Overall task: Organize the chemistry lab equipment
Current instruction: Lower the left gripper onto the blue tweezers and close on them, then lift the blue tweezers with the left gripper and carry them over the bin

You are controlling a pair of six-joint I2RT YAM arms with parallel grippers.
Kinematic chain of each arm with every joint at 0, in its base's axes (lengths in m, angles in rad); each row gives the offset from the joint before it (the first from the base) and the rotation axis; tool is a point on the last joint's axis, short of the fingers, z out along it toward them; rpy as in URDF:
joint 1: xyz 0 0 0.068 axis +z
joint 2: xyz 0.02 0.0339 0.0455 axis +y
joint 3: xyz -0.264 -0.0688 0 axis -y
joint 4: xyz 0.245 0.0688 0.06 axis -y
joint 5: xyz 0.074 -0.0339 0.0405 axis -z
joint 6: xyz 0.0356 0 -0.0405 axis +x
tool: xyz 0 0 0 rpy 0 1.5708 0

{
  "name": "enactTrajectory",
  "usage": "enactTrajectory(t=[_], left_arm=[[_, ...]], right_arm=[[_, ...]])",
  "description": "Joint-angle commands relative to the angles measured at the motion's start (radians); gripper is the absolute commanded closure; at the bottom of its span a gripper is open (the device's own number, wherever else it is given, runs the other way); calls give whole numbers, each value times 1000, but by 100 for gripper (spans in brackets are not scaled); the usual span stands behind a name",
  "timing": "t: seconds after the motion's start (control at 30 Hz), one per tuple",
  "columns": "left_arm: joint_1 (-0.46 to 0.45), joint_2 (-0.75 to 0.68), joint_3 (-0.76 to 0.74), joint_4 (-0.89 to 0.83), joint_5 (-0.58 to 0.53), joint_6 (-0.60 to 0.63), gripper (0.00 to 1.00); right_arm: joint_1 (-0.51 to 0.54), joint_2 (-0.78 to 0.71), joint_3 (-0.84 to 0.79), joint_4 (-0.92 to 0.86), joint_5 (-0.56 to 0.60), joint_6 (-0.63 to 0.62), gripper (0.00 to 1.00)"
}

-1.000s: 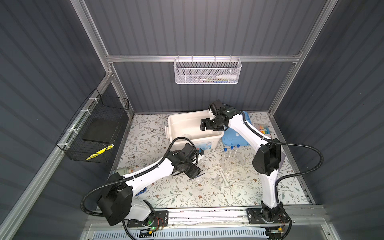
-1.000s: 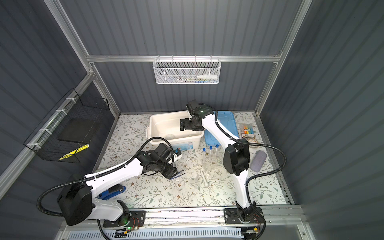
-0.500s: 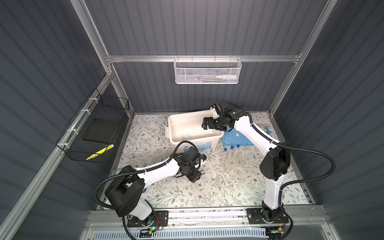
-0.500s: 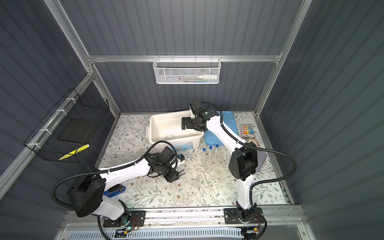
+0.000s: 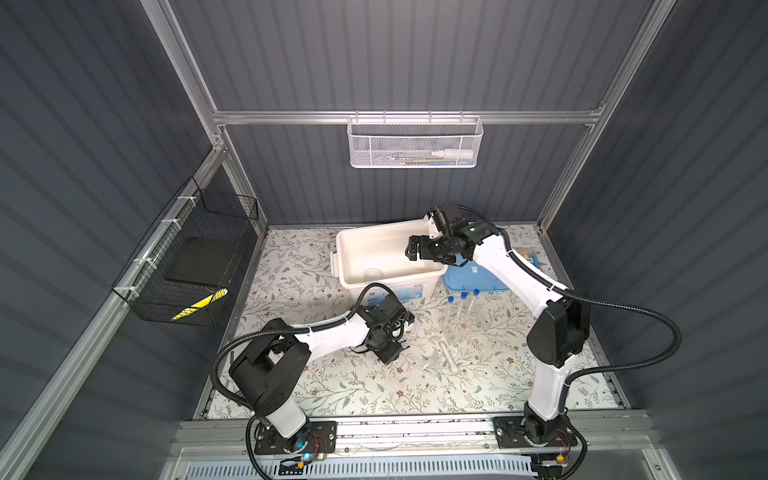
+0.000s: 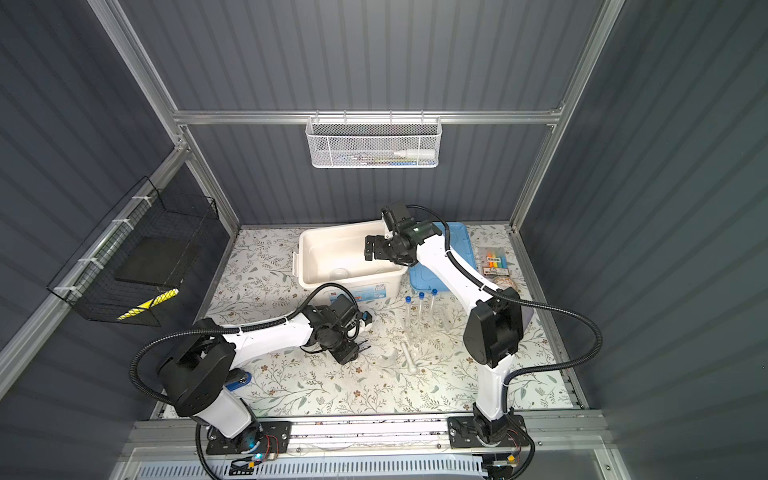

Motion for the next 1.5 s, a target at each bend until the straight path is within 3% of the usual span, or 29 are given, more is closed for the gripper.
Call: enactTrajectory(t=[0.0, 0.33, 0.87, 1.47], left_arm=[[-4, 37, 47, -33, -12, 17, 54], [-3, 130, 102, -73, -10, 9, 65], [-3, 135, 115, -66, 0, -25, 84], [-4, 44, 328, -190, -33, -37, 84]], right_arm=[[-4, -16, -4, 2, -5, 10, 1], [-6, -7, 18, -8, 6, -10, 1], [-18, 4, 25, -9, -8, -13, 1], [-21, -5, 30, -6, -16, -23, 1]])
